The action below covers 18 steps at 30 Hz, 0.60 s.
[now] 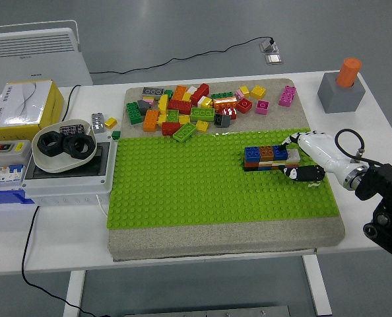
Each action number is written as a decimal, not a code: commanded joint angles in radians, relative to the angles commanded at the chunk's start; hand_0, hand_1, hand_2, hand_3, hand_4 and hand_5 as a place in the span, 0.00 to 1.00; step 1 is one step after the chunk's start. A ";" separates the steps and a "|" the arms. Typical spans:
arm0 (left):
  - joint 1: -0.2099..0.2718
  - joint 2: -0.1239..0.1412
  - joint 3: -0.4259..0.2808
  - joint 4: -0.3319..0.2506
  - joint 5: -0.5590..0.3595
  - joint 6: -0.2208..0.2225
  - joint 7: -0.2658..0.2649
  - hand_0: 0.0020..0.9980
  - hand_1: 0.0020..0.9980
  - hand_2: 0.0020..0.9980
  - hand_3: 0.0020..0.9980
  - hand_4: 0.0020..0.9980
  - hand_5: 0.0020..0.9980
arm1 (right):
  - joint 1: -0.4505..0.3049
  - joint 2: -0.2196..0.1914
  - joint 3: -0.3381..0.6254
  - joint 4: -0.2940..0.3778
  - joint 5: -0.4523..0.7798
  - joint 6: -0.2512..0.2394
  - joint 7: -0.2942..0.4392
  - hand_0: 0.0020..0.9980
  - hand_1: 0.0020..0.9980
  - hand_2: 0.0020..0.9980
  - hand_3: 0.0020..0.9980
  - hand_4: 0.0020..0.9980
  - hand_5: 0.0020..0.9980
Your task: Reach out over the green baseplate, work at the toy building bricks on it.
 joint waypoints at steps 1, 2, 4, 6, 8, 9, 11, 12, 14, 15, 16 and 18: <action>0.000 0.000 0.000 0.000 0.000 0.000 0.000 0.62 0.50 0.61 0.73 1.00 1.00 | -0.003 -0.002 0.004 0.003 0.007 -0.004 0.002 0.85 0.83 0.81 0.65 0.69 0.42; 0.000 0.000 0.001 0.000 -0.001 0.000 0.000 0.62 0.50 0.61 0.73 1.00 1.00 | -0.005 -0.003 0.008 0.005 0.014 -0.007 0.005 0.85 0.83 0.81 0.65 0.69 0.42; 0.001 0.000 0.002 0.000 -0.003 0.000 0.000 0.62 0.50 0.61 0.73 1.00 1.00 | -0.012 -0.007 0.016 0.012 0.030 -0.016 0.013 0.85 0.83 0.81 0.65 0.69 0.42; 0.001 0.000 0.003 0.000 -0.004 0.000 0.000 0.62 0.51 0.61 0.73 1.00 1.00 | -0.017 -0.010 0.023 0.017 0.041 -0.025 0.020 0.85 0.83 0.81 0.65 0.68 0.42; 0.001 0.000 0.003 0.000 -0.004 0.000 0.000 0.62 0.51 0.61 0.73 1.00 1.00 | -0.022 -0.012 0.031 0.018 0.047 -0.035 0.029 0.85 0.83 0.81 0.65 0.68 0.42; 0.001 0.000 0.003 0.000 -0.003 0.000 0.000 0.62 0.51 0.61 0.73 1.00 1.00 | -0.024 -0.012 0.034 0.018 0.052 -0.040 0.034 0.85 0.83 0.81 0.65 0.68 0.42; 0.001 -0.001 0.003 0.000 -0.002 0.000 0.000 0.62 0.51 0.61 0.73 1.00 1.00 | -0.029 -0.013 0.040 0.020 0.063 -0.050 0.043 0.85 0.83 0.81 0.65 0.68 0.42; 0.002 -0.001 0.003 0.000 -0.002 -0.001 0.000 0.62 0.51 0.61 0.73 1.00 1.00 | -0.033 -0.015 0.044 0.022 0.074 -0.059 0.051 0.85 0.83 0.81 0.65 0.68 0.42; 0.002 -0.001 0.003 0.000 -0.002 0.000 0.000 0.62 0.51 0.61 0.73 1.00 1.00 | -0.042 -0.018 0.050 0.026 0.103 -0.075 0.066 0.85 0.83 0.81 0.65 0.68 0.42; 0.002 -0.001 0.003 0.000 -0.002 0.000 0.000 0.62 0.51 0.61 0.73 1.00 1.00 | -0.047 -0.020 0.054 0.027 0.113 -0.083 0.070 0.85 0.83 0.81 0.65 0.68 0.42; 0.002 -0.001 0.003 0.000 -0.002 0.000 0.000 0.62 0.51 0.61 0.73 1.00 1.00 | -0.053 -0.022 0.061 0.027 0.121 -0.088 0.073 0.85 0.83 0.81 0.65 0.68 0.42; 0.002 -0.001 0.004 0.000 -0.003 0.000 0.000 0.62 0.51 0.61 0.73 1.00 1.00 | -0.068 -0.026 0.079 0.023 0.119 -0.091 0.070 0.85 0.83 0.81 0.65 0.69 0.40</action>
